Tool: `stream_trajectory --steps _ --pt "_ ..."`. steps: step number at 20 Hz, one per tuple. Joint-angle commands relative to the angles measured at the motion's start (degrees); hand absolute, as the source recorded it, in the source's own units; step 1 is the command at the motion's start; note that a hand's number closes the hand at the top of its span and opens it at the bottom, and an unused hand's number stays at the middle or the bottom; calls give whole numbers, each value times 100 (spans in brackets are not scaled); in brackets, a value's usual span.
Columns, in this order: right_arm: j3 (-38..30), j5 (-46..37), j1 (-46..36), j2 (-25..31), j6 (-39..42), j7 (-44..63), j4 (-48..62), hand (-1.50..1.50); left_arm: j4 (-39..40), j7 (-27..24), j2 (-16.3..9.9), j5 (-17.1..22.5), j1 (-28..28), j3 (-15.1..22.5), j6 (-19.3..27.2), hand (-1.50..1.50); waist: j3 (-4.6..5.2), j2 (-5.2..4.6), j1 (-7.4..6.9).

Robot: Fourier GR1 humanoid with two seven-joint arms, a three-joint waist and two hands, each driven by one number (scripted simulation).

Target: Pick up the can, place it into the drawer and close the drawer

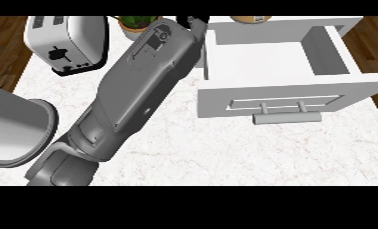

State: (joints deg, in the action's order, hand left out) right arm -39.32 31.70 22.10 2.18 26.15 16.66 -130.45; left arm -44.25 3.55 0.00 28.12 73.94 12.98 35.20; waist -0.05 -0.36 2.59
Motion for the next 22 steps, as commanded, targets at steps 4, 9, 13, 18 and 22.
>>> stream_trajectory --steps 4,9,13,18,22 --pt "146 -249 -31 -209 71 -110 -115 -150 770 -546 0 874 358 549 160 150 -4 -31 125" --pt "366 -378 -42 -211 -156 20 -269 -150 1218 -496 0 1181 791 677 268 150 -4 -30 119" --pt "-188 261 172 28 176 -21 -16 -150 1142 -697 0 1509 482 1010 217 150 -3 -4 109" --pt "67 -88 -283 155 -162 283 -155 -150 1581 -672 0 1795 728 1471 488 150 -6 -56 192" --pt "206 -222 -302 -151 -101 66 -124 -150 1651 -909 0 1991 548 1767 579 -150 -9 -68 234"
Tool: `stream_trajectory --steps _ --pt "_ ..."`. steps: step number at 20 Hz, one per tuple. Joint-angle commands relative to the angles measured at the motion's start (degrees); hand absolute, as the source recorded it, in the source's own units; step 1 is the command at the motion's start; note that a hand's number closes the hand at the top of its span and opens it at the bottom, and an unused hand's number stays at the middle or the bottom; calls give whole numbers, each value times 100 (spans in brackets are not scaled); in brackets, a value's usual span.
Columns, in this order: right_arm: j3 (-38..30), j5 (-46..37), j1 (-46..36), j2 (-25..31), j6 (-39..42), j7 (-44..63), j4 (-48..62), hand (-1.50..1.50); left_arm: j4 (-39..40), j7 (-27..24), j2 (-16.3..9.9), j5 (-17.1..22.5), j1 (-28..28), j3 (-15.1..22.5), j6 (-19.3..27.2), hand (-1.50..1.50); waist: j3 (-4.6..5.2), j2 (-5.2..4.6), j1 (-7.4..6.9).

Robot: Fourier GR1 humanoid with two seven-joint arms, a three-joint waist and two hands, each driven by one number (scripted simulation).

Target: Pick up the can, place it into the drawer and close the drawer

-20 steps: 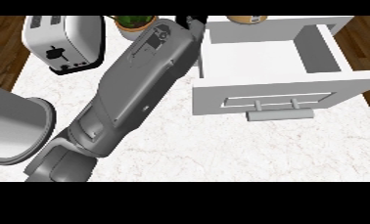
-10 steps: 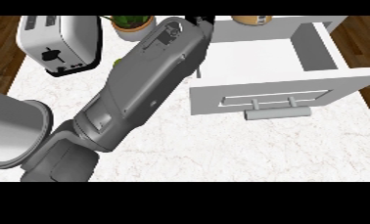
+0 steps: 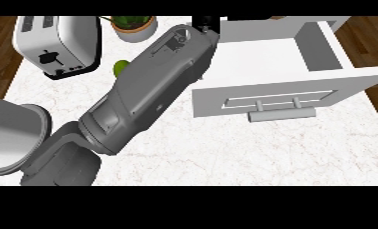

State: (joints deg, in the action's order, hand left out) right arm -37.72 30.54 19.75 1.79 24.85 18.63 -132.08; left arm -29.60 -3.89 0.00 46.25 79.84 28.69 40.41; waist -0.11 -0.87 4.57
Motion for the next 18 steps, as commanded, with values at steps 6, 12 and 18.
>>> stream_trajectory --steps 6,12,18 --pt "75 -50 -61 -98 56 -49 -82 -150 348 -304 0 417 33 414 355 -150 -1 -20 52" --pt "-167 180 -55 116 86 1 94 -150 506 -626 0 669 -76 421 267 -150 0 -20 32" --pt "42 -245 -202 51 195 -141 -90 -150 357 -908 0 1005 -155 531 372 -150 1 -42 78"
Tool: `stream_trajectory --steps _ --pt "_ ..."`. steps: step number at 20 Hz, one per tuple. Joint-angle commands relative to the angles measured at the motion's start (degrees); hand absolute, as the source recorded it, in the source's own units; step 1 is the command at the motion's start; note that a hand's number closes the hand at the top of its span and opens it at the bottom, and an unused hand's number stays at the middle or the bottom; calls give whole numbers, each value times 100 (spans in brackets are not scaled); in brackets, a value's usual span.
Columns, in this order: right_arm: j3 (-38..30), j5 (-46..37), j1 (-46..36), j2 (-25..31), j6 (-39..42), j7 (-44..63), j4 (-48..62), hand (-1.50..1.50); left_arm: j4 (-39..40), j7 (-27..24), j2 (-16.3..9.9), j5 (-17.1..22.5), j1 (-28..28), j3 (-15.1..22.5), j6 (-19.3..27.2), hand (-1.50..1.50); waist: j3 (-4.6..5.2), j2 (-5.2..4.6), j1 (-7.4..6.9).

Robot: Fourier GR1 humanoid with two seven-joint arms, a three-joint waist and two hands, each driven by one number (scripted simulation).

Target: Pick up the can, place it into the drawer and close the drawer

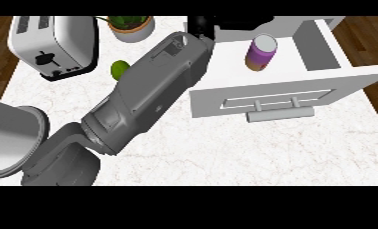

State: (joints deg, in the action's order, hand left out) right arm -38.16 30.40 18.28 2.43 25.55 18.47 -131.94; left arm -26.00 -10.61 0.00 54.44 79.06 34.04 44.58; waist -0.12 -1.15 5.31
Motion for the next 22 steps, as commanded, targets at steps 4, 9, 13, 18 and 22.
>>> stream_trajectory --steps 4,9,13,18,22 --pt "-200 -1093 -323 353 254 -646 -533 -150 -40 -286 0 252 42 -46 -86 -150 6 -7 -78" --pt "270 -1766 -600 274 535 -1137 -620 -150 -106 -507 0 376 96 35 -46 -150 2 -3 -137" --pt "593 -2528 -994 500 442 -1121 -796 -150 -376 -583 0 550 178 152 249 -150 6 5 -151" --pt "1383 -3974 -1509 465 291 -1166 -482 -150 -343 -685 0 593 121 23 178 -150 10 36 -413" --pt "2114 -5333 -1721 368 68 -1517 -231 -150 -274 -548 0 512 85 -63 -62 -150 13 68 -569"
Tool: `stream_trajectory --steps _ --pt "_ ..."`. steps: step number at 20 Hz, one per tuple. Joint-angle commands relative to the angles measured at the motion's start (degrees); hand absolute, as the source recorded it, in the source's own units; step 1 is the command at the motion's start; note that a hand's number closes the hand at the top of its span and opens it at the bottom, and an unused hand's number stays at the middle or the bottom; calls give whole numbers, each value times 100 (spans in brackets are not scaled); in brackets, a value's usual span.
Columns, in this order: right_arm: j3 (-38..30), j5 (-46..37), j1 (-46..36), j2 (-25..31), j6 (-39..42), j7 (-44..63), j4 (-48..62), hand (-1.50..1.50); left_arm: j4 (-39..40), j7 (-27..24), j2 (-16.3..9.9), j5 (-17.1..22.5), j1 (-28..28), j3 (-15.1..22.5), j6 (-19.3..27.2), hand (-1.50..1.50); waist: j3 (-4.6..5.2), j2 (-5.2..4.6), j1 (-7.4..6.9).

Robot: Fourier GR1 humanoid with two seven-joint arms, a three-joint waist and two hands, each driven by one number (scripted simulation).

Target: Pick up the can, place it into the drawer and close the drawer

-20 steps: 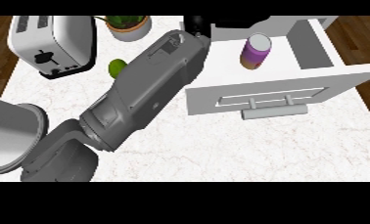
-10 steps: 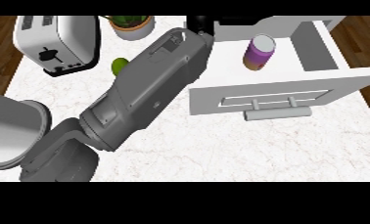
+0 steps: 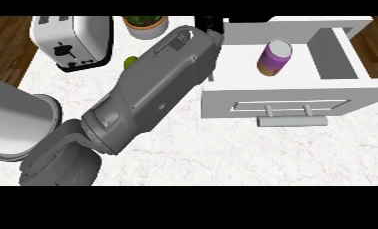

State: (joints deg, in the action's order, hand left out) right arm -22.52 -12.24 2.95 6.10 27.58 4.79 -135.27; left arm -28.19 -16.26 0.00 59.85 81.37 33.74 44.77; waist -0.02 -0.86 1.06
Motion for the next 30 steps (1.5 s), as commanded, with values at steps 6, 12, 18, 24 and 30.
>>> stream_trajectory --steps 6,12,18,24,30 --pt "1474 -2571 -1110 -40 -927 -448 1264 -150 -212 316 -54 -84 -31 -54 97 -150 2 50 -206" --pt "2038 -3772 -2064 95 -1514 -545 2733 -150 -552 449 -240 -295 -335 48 222 -150 6 64 -337" --pt "2502 -4500 -2692 117 -1938 -807 4056 -150 -931 592 -417 -538 -594 62 443 -150 4 81 -289" --pt "2630 -5352 -3289 52 -2780 -851 5734 -150 -1307 1118 -992 -690 -607 84 369 -150 1 74 -307" --pt "2286 -5622 -3900 131 -3621 -1077 7427 -150 -2076 1569 -1620 -829 -924 86 374 -150 -2 74 -372"
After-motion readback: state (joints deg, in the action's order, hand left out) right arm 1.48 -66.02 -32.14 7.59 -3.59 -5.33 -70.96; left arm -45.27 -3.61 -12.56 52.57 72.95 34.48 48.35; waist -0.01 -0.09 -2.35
